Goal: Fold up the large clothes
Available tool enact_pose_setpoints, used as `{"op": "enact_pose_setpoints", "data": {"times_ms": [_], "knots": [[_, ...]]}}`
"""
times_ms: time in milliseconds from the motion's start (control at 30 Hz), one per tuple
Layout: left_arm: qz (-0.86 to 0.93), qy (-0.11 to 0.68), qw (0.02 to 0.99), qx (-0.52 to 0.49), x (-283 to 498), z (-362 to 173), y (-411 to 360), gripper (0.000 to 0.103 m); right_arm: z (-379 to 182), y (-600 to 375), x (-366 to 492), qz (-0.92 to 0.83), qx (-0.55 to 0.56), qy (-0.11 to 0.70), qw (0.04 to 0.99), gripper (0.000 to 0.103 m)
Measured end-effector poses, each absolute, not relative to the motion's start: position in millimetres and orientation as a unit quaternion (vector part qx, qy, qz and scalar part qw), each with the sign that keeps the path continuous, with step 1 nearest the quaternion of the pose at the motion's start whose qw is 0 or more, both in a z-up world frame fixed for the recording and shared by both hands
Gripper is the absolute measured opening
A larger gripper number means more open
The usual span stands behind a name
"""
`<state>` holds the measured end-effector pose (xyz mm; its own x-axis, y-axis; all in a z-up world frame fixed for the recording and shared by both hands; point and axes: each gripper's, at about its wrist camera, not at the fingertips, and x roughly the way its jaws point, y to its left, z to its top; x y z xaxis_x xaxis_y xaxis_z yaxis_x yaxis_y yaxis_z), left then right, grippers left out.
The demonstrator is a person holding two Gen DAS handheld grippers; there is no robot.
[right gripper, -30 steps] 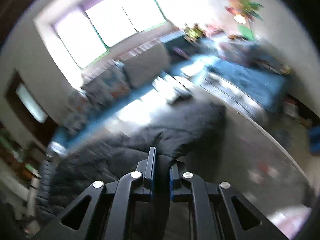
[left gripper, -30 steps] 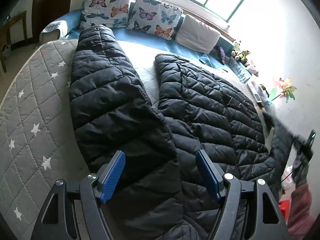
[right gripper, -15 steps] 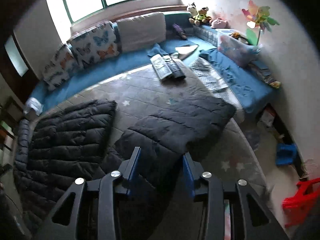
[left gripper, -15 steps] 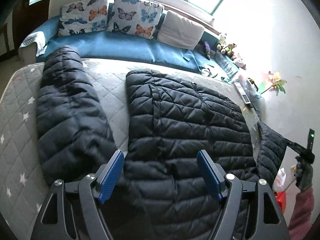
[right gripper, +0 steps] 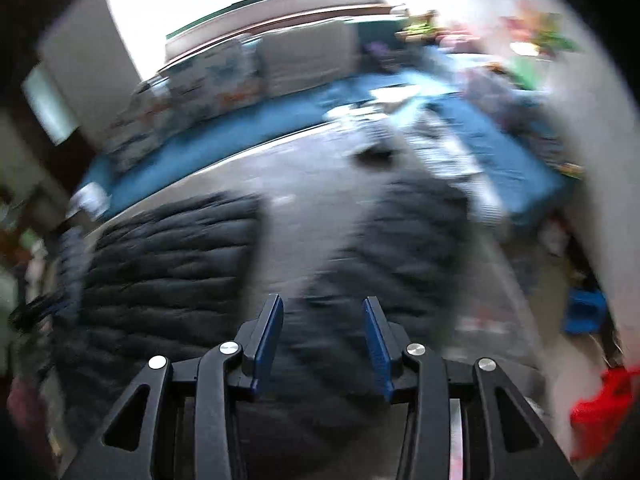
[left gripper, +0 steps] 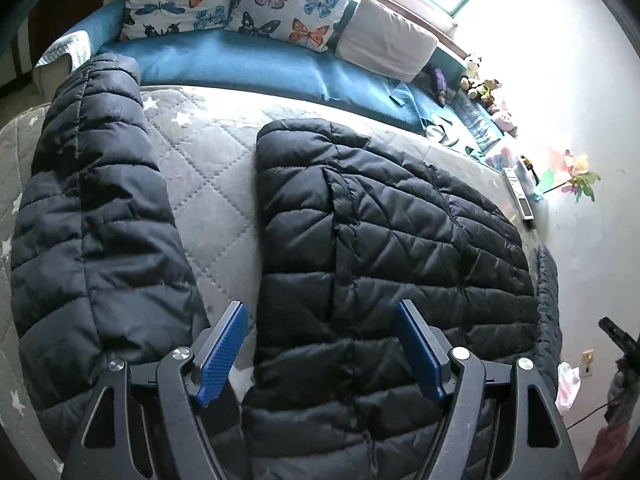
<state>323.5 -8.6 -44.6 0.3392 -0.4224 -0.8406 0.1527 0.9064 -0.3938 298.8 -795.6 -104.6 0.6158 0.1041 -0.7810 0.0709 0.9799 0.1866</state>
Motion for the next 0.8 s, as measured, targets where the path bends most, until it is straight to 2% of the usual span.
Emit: {"op": "enact_pose_setpoints", "data": {"times_ms": [133,300,433,600,633,767,800], "knots": [[-0.172,0.552,0.807,-0.118,328,-53,-13,0.081,-136,-748,339,0.103,0.105,0.475,0.868,0.045],[-0.156,0.565,0.806,-0.085,330,-65,-22,0.081,-189,-705,381,0.119,0.077,0.526,0.839,0.045],[-0.154,0.573,0.802,-0.066,330,-77,-27,0.081,-212,-698,396,0.104,0.054,0.546,0.829,0.045],[-0.174,0.566,0.803,-0.066,330,-88,-31,0.080,-229,-704,409,0.110,0.090,0.558,0.818,0.045],[-0.188,0.562,0.802,-0.072,331,-89,-31,0.066,-231,-703,412,0.113,0.096,0.559,0.816,0.045],[-0.193,0.548,0.811,-0.069,327,-89,-32,0.046,-232,-695,417,0.111,0.082,0.555,0.821,0.046],[-0.190,0.540,0.817,-0.066,325,-87,-32,0.037,-231,-692,417,0.105,0.077,0.550,0.825,0.046]]}}
